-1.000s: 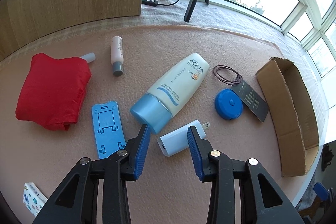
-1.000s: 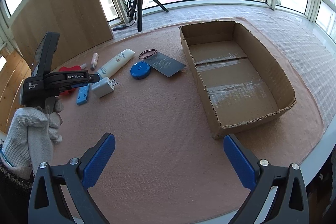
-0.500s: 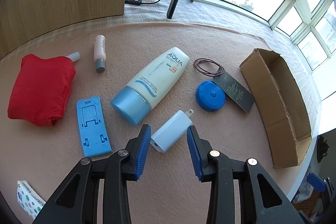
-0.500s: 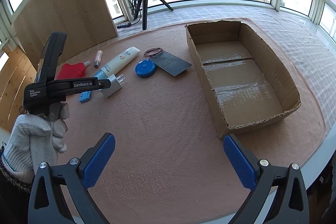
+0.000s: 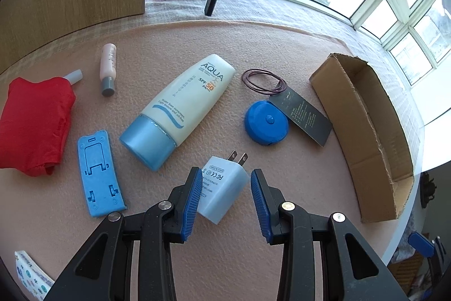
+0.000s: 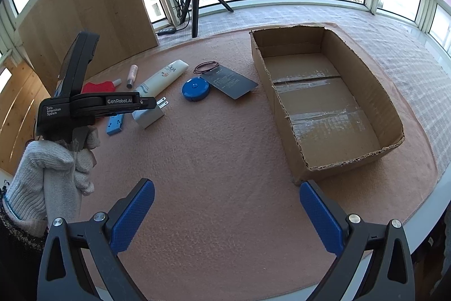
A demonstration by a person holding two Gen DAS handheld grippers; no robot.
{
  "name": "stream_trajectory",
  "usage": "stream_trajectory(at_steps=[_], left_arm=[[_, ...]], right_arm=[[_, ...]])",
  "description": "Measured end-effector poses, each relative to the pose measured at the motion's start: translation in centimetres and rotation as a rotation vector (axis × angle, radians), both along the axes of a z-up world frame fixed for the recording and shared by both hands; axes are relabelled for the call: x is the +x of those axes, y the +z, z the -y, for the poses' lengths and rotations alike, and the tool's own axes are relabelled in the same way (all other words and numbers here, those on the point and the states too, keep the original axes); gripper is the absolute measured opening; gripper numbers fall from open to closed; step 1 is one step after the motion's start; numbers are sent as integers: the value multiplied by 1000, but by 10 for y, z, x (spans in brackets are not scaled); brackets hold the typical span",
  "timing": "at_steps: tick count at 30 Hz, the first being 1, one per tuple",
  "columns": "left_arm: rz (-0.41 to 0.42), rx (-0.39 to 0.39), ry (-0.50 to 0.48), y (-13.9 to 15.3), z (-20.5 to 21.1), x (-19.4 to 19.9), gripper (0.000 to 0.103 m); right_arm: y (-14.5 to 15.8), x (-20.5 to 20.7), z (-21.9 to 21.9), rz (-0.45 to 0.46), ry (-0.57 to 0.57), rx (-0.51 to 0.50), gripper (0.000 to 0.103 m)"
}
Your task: Organize objects
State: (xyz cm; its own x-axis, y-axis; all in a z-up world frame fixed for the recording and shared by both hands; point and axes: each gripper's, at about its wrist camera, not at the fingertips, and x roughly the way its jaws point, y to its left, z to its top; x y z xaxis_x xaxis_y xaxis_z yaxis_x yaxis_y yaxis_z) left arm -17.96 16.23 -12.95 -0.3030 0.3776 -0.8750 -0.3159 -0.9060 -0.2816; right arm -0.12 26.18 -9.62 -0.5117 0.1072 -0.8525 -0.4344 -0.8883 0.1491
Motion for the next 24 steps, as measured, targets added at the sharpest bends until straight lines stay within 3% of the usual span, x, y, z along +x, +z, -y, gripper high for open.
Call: stream_trajectory(at_steps=[6,10,18,20,24], left_arm=[[8,19,-44,-2,-12,13,39],[-11,20,-11,3,-4,10,39],[54,62,21,-13,9,1,39],[62,74,0,-16,8,6,32],[53,89,-17,-16,8,21,30]], right_arm=[[-2,-1,1,4,1,-3,102],[-3,0,-1,5,-5,-5,102],[-5,-1,-4,8,-11,-11,102],[-4,-1,-3,7,-11,-9,102],[-5,-1,-4,10,-15,-11,102]])
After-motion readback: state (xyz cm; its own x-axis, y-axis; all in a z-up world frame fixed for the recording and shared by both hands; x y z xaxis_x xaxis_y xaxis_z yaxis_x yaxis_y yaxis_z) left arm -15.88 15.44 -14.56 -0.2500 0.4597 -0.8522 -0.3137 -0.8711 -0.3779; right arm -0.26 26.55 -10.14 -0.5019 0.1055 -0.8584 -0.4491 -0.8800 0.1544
